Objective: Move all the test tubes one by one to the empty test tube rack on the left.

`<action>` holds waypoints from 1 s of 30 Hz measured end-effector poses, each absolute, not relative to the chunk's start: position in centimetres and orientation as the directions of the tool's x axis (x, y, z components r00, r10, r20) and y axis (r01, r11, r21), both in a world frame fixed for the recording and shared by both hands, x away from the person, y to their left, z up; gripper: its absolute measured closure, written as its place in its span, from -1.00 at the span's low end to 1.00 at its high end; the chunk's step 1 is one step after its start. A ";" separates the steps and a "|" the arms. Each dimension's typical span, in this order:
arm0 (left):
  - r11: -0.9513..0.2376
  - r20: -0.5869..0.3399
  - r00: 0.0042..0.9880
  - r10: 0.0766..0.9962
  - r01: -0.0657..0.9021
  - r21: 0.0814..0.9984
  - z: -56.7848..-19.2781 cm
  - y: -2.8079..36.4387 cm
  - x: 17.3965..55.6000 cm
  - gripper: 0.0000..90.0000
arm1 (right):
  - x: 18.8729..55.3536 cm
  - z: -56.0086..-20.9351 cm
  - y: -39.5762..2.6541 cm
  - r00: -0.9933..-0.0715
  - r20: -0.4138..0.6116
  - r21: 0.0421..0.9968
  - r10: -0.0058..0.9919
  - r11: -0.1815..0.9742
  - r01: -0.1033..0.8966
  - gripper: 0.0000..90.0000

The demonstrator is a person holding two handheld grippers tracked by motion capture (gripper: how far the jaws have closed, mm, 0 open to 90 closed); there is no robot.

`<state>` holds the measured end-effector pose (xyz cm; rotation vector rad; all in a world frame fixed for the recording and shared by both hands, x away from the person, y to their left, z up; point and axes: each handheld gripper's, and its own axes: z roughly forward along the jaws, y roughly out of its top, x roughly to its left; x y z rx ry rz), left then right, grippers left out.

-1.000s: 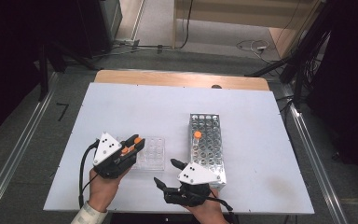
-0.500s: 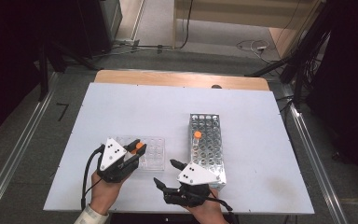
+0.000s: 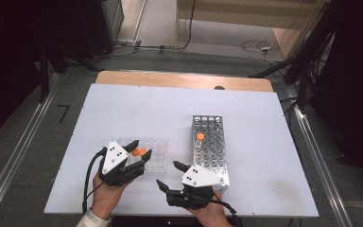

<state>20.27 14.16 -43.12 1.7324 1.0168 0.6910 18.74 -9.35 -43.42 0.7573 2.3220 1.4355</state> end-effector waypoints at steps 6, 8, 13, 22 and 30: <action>-0.152 -0.016 0.479 0.878 0.310 0.938 -42.8 14.0 19.6 -0.40 | 19.0 -43.0 -10.0 -0.800 0.014 0.896 0.599 0.347 0.276 -0.39; -0.143 -0.026 0.478 0.878 0.312 0.939 -42.7 14.0 19.4 -0.45 | 19.3 -42.7 -10.5 -0.791 0.011 0.900 0.611 0.339 0.274 -0.38; -0.137 -0.028 0.481 0.876 0.305 0.942 -42.6 14.0 18.8 -0.48 | 20.2 -42.1 -11.8 -0.750 -0.022 0.901 0.661 0.338 0.272 -0.37; -0.119 -0.037 0.490 0.871 0.284 0.951 -42.0 14.1 17.9 -0.48 | 23.3 -41.6 -15.5 -0.681 -0.041 0.911 0.731 0.307 0.275 -0.33; -0.122 -0.036 0.495 0.868 0.283 0.951 -41.9 13.9 17.7 -0.48 | 26.5 -42.3 -17.3 -0.725 -0.072 0.894 0.685 0.367 0.258 -0.23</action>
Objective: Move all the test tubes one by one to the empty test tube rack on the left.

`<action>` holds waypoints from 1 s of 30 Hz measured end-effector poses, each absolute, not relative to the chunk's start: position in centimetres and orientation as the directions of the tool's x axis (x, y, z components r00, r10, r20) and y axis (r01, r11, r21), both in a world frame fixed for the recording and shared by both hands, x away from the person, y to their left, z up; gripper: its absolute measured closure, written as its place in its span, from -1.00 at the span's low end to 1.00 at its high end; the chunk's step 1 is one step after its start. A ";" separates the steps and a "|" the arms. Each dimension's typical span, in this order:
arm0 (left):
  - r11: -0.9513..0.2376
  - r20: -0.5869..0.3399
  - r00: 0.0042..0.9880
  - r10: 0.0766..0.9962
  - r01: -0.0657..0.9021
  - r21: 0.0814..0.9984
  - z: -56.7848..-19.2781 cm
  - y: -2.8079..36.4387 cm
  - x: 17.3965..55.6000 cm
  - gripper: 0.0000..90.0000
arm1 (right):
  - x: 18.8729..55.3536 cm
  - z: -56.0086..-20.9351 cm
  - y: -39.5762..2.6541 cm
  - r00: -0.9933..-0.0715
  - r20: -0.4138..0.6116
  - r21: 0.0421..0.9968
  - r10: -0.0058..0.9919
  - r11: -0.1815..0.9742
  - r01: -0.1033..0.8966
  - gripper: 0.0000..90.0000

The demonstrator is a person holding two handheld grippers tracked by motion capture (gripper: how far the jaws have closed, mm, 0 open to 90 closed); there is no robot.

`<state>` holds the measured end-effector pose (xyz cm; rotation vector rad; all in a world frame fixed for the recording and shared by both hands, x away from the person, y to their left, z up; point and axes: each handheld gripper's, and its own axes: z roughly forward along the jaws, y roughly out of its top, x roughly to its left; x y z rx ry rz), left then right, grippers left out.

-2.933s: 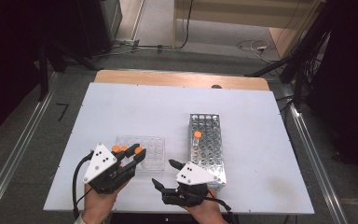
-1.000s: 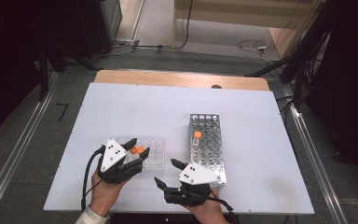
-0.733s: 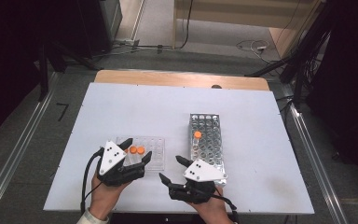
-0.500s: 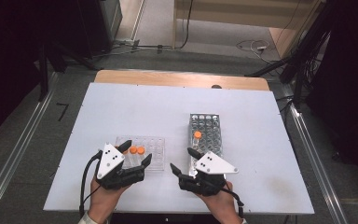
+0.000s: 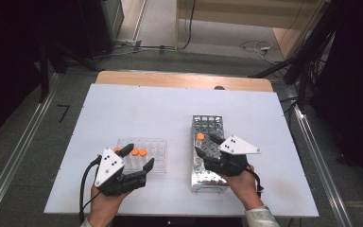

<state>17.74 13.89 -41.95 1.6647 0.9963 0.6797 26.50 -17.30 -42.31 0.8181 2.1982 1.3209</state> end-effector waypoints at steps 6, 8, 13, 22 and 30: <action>-0.122 -0.039 0.499 0.866 0.285 0.951 -42.0 13.9 17.7 -0.48 | 28.4 -43.0 -17.9 -0.758 -0.035 0.889 0.651 0.368 0.274 -0.15; -0.124 -0.038 0.500 0.865 0.285 0.950 -42.0 13.9 17.7 -0.48 | 28.8 -43.2 -17.7 -0.753 -0.042 0.882 0.656 0.379 0.280 -0.14; -0.121 -0.039 0.497 0.867 0.285 0.951 -42.0 14.0 17.7 -0.48 | 29.8 -43.8 -17.6 -0.762 -0.006 0.869 0.648 0.380 0.317 -0.11; -0.125 -0.038 0.499 0.866 0.289 0.949 -42.2 14.0 17.7 -0.47 | 30.7 -44.5 -17.4 -0.791 -0.024 0.868 0.611 0.405 0.287 0.13; -0.123 -0.041 0.498 0.866 0.292 0.949 -42.2 14.0 17.8 -0.47 | 31.3 -45.1 -17.2 -0.801 -0.019 0.850 0.599 0.431 0.302 0.30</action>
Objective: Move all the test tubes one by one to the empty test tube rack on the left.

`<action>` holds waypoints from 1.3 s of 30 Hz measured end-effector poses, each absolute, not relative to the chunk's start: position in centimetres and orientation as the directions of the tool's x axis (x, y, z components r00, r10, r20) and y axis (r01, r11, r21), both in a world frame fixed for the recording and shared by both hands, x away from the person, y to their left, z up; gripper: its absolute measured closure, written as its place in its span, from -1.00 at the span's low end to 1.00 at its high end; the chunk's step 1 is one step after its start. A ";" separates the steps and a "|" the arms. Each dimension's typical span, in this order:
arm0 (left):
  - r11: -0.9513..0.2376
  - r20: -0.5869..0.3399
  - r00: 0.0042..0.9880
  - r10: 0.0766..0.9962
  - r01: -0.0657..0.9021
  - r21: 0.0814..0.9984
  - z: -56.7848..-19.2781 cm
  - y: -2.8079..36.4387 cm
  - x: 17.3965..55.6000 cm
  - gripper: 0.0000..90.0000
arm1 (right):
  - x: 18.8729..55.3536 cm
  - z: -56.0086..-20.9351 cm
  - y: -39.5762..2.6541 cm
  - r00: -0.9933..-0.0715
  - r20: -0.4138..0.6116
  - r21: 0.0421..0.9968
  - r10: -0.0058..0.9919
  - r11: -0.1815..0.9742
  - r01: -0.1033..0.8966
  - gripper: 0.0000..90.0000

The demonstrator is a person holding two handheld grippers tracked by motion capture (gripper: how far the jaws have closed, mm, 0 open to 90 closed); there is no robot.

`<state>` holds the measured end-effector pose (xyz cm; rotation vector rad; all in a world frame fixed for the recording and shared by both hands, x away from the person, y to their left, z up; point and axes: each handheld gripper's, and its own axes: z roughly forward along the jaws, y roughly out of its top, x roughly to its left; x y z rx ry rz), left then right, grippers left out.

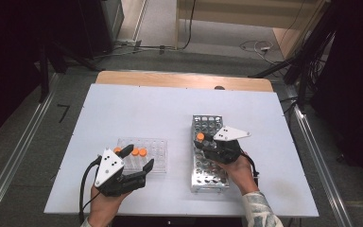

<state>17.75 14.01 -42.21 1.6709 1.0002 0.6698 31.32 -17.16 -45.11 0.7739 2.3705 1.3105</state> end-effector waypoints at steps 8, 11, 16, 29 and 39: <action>-0.123 -0.042 0.498 0.866 0.293 0.948 -42.3 14.1 17.7 -0.47 | 31.4 -45.5 -16.8 -0.809 -0.072 0.836 0.584 0.477 0.270 0.58; -0.123 -0.042 0.499 0.866 0.293 0.948 -42.2 14.1 17.7 -0.47 | 31.3 -45.5 -16.7 -0.807 -0.076 0.837 0.585 0.478 0.267 0.58; -0.117 -0.049 0.501 0.864 0.294 0.949 -42.2 14.1 17.8 -0.51 | 31.1 -45.1 -17.0 -0.801 -0.065 0.853 0.595 0.450 0.265 0.59; -0.118 -0.056 0.500 0.864 0.310 0.944 -42.3 14.1 17.9 -0.61 | 30.4 -43.4 -17.2 -0.781 -0.069 0.887 0.621 0.396 0.237 0.59; -0.117 -0.057 0.499 0.865 0.312 0.943 -42.3 14.1 17.9 -0.63 | 29.6 -41.4 -17.1 -0.765 -0.098 0.902 0.637 0.381 0.201 0.60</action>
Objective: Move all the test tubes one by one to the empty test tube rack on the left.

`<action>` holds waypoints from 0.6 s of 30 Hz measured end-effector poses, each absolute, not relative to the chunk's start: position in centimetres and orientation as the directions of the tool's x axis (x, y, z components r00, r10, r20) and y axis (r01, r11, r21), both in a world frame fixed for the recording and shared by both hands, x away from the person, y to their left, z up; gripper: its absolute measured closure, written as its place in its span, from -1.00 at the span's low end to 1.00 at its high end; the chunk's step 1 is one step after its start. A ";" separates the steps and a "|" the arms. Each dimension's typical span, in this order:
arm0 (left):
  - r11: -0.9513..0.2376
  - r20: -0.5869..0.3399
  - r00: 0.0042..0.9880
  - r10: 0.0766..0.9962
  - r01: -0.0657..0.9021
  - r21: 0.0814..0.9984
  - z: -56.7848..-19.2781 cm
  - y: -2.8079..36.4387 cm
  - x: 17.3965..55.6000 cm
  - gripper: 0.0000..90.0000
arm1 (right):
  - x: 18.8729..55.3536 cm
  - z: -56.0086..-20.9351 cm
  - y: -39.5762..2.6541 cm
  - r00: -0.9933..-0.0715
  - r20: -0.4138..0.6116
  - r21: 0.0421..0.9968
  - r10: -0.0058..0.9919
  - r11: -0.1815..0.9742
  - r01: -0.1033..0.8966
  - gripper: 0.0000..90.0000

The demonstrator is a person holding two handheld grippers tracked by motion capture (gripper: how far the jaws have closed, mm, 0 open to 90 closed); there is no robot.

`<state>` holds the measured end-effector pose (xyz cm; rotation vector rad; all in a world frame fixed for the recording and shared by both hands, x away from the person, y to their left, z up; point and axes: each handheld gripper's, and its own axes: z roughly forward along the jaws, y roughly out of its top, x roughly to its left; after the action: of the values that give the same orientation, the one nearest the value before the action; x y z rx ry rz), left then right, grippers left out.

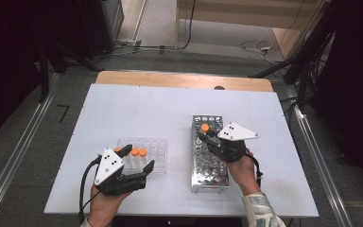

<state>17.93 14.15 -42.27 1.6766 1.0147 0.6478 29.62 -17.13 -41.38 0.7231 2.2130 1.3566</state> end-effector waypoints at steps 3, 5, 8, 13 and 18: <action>-0.117 -0.058 0.498 0.865 0.312 0.943 -42.3 14.2 18.0 -0.63 | 29.3 -40.6 -17.2 -0.763 -0.102 0.909 0.638 0.372 0.189 0.60; -0.114 -0.060 0.498 0.865 0.311 0.943 -42.3 14.2 17.9 -0.63 | 29.1 -40.2 -17.2 -0.763 -0.109 0.913 0.637 0.367 0.176 0.60; -0.109 -0.061 0.496 0.866 0.308 0.945 -42.2 14.2 17.9 -0.63 | 28.7 -39.7 -17.3 -0.769 -0.099 0.920 0.632 0.352 0.172 0.60; -0.108 -0.062 0.495 0.867 0.308 0.945 -42.2 14.2 17.9 -0.63 | 27.7 -39.3 -17.0 -0.782 -0.090 0.917 0.617 0.358 0.176 0.60; -0.107 -0.062 0.496 0.866 0.306 0.946 -42.1 14.1 17.8 -0.63 | 26.5 -39.2 -16.4 -0.798 -0.079 0.914 0.597 0.363 0.182 0.60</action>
<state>17.80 14.15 -42.13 1.6633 1.0145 0.6497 26.51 -16.38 -39.22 0.6793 2.2314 1.4193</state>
